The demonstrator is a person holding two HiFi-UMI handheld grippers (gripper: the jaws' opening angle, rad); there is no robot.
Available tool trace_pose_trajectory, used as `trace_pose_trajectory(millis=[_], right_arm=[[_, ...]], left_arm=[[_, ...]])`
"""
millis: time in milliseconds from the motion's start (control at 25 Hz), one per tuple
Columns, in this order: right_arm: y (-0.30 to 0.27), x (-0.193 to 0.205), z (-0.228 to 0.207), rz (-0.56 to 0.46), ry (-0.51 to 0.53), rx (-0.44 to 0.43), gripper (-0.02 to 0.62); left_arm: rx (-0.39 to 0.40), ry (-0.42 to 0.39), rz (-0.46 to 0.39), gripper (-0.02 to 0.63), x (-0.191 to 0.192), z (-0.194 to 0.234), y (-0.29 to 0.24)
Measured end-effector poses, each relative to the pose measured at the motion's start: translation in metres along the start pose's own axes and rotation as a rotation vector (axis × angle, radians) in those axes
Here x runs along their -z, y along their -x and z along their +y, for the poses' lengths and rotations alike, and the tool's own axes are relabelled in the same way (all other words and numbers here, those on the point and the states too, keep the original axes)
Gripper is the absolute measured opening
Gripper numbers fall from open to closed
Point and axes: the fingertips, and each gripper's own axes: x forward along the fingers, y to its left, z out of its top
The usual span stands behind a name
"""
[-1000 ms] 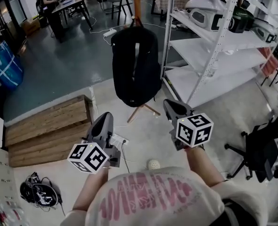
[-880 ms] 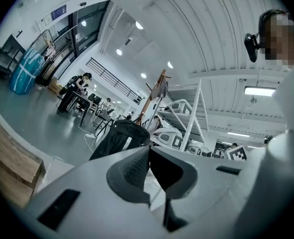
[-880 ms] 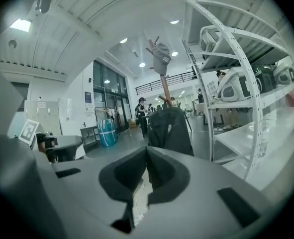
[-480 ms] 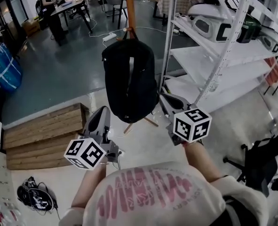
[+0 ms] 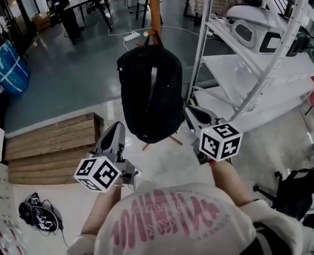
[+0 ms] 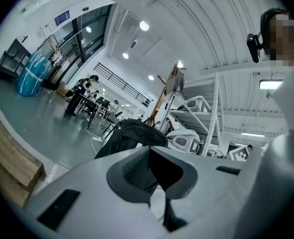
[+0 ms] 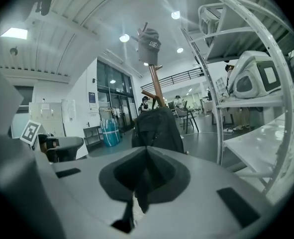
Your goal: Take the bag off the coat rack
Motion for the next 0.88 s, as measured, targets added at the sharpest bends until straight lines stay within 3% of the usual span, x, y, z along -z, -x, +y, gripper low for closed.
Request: trace_pose_trajectory(millis=[280,440,680,880], right_arm=[[-0.031,0.001,-0.009,0.031,-0.025,0.003,0.006],[-0.041,-0.002,-0.030,0.032,-0.060,0.051,0.006],[-0.058,-0.049,-0.057,-0.122,-0.197,0.076,0.006],[-0.075,-0.072,-0.064,-0.173,-0.201,0.080,0.033]], left_arm=[[0.045,0.024,0.021,0.004,-0.006,0.015,-0.046],[0.110,0.040,0.057,0.004,-0.006,0.017,-0.084],[0.185,0.015,0.067,0.004,-0.031,0.025,-0.127],[0.212,0.013,0.052,0.005,-0.048,0.041,-0.149]])
